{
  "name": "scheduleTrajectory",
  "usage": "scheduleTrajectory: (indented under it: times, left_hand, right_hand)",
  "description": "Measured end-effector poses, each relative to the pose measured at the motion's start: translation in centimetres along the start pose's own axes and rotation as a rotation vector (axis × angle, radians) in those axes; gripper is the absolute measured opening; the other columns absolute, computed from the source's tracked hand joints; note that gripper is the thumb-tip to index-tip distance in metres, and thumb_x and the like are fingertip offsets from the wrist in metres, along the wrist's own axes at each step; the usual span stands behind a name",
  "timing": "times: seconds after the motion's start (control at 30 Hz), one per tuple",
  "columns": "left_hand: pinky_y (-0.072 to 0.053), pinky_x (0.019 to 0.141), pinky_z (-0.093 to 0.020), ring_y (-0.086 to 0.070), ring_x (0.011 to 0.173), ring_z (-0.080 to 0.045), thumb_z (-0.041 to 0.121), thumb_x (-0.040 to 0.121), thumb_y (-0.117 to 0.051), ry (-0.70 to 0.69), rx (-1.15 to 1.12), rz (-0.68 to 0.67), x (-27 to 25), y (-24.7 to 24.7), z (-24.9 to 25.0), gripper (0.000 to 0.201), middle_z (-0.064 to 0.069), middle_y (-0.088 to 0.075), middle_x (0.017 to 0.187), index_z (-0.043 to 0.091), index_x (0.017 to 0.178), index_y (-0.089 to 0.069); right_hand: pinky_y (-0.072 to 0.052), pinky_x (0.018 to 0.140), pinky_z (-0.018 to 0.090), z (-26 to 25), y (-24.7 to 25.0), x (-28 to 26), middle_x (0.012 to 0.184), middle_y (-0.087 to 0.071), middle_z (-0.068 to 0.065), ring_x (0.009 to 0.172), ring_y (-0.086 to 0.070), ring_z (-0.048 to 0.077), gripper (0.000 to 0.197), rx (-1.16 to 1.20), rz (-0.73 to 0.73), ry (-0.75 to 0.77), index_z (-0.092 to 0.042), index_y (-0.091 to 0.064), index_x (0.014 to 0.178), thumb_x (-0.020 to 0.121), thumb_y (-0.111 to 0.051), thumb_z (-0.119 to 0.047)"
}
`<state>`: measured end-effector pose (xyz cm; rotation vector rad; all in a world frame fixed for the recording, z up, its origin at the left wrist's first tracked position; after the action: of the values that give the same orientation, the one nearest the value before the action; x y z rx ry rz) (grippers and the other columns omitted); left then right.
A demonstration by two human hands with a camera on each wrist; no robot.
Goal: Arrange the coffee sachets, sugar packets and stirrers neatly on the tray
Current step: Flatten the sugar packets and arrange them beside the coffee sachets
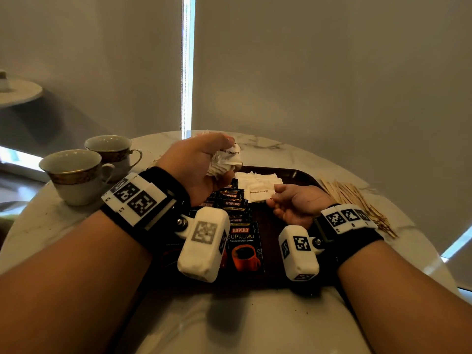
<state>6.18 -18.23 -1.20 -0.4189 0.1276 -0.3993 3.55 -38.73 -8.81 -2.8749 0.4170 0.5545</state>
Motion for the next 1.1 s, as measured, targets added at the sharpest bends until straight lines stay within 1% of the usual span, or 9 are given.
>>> scheduleTrajectory:
  times: [0.07, 0.2, 0.3, 0.5, 0.67, 0.8, 0.9, 1.03, 1.1]
  left_hand:
    - [-0.048, 0.046, -0.024, -0.065, 0.058, -0.020, 0.013, 0.092, -0.063, 0.000, 0.006, -0.002, 0.1, 0.0, 0.0, 0.021, -0.020, -0.060, 0.103, 0.002, 0.110, -0.060]
    - [-0.049, 0.046, -0.024, -0.066, 0.058, -0.020, 0.014, 0.092, -0.063, -0.001, 0.010, -0.009, 0.2, 0.0, -0.1, 0.023, -0.019, -0.061, 0.102, 0.002, 0.112, -0.060]
    - [-0.048, 0.046, -0.024, -0.066, 0.059, -0.020, 0.014, 0.092, -0.063, 0.003, 0.008, -0.014, 0.3, 0.0, -0.3, 0.024, -0.018, -0.062, 0.100, 0.002, 0.112, -0.060]
    - [-0.048, 0.046, -0.024, -0.063, 0.059, -0.019, 0.015, 0.091, -0.064, 0.006, 0.023, -0.005, 0.3, 0.1, -0.4, 0.028, -0.018, -0.061, 0.103, 0.002, 0.115, -0.060]
    - [-0.048, 0.046, -0.024, -0.064, 0.060, -0.019, 0.014, 0.091, -0.064, -0.002, 0.024, -0.004, 0.3, 0.0, -0.4, 0.025, -0.017, -0.061, 0.102, 0.003, 0.113, -0.061]
    - [-0.048, 0.046, -0.023, -0.064, 0.059, -0.019, 0.014, 0.091, -0.064, -0.002, 0.024, -0.006, 0.3, 0.0, -0.3, 0.024, -0.018, -0.062, 0.101, 0.003, 0.112, -0.060]
    - [-0.048, 0.046, -0.023, -0.064, 0.058, -0.019, 0.014, 0.092, -0.063, -0.003, 0.024, -0.009, 0.4, 0.0, -0.3, 0.023, -0.018, -0.062, 0.099, 0.003, 0.112, -0.059]
    - [-0.048, 0.046, -0.022, -0.065, 0.060, -0.020, 0.014, 0.092, -0.062, -0.006, 0.013, -0.016, 0.4, 0.0, -0.3, 0.024, -0.018, -0.062, 0.098, 0.002, 0.112, -0.060]
    - [-0.048, 0.045, -0.023, -0.065, 0.059, -0.019, 0.014, 0.092, -0.062, -0.005, 0.018, -0.018, 0.3, 0.0, -0.2, 0.024, -0.018, -0.061, 0.097, 0.002, 0.112, -0.060]
  right_hand:
    - [-0.044, 0.047, 0.017, 0.0, -0.1, 0.0, 0.069, -0.072, 0.004, 0.067, -0.059, 0.011, 0.030, -0.037, -0.010, -0.002, -0.012, -0.060, 0.098, 0.100, -0.038, 0.008]
    - [-0.046, 0.044, 0.016, -0.1, -0.2, 0.3, 0.090, -0.072, 0.008, 0.059, -0.064, 0.008, 0.035, -0.104, -0.029, -0.012, -0.009, -0.059, 0.124, 0.101, -0.038, 0.006]
    - [-0.050, 0.045, 0.017, -0.2, -0.2, 0.3, 0.106, -0.071, 0.013, 0.062, -0.069, 0.009, 0.038, -0.109, -0.026, -0.032, -0.008, -0.057, 0.132, 0.101, -0.040, 0.005]
    - [-0.055, 0.050, 0.019, -0.3, -0.7, -0.2, 0.104, -0.070, 0.016, 0.061, -0.072, 0.011, 0.037, -0.058, -0.060, -0.036, -0.006, -0.055, 0.132, 0.103, -0.035, 0.006]
    - [-0.060, 0.052, 0.026, 0.0, -0.6, -0.2, 0.126, -0.063, 0.025, 0.075, -0.074, 0.022, 0.035, -0.020, -0.029, -0.061, -0.001, -0.052, 0.134, 0.101, -0.043, 0.004]
    - [-0.062, 0.058, 0.029, -0.2, -0.5, -0.5, 0.122, -0.061, 0.024, 0.086, -0.070, 0.027, 0.023, -0.008, -0.014, -0.012, -0.004, -0.055, 0.121, 0.100, -0.047, 0.003]
    - [-0.061, 0.060, 0.029, -0.3, -0.7, -0.7, 0.118, -0.061, 0.020, 0.085, -0.069, 0.027, 0.015, -0.029, -0.022, 0.002, -0.005, -0.059, 0.109, 0.101, -0.047, -0.001]
    - [-0.060, 0.056, 0.025, 0.0, -0.6, -0.5, 0.124, -0.064, 0.026, 0.080, -0.071, 0.026, 0.026, -0.034, -0.018, -0.002, 0.009, -0.061, 0.119, 0.097, -0.055, -0.003]
    - [-0.060, 0.056, 0.024, 0.0, -0.6, -0.5, 0.125, -0.064, 0.026, 0.079, -0.072, 0.024, 0.025, -0.044, -0.022, -0.002, 0.009, -0.061, 0.118, 0.098, -0.053, -0.003]
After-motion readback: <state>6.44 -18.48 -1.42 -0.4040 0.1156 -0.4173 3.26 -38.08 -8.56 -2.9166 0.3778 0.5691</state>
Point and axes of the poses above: each hand's wrist, its own x-axis towards the middle knuckle, its own y-axis out of the back of the hand, z = x × y, the point moved 6 cm from there along x, towards the middle knuckle
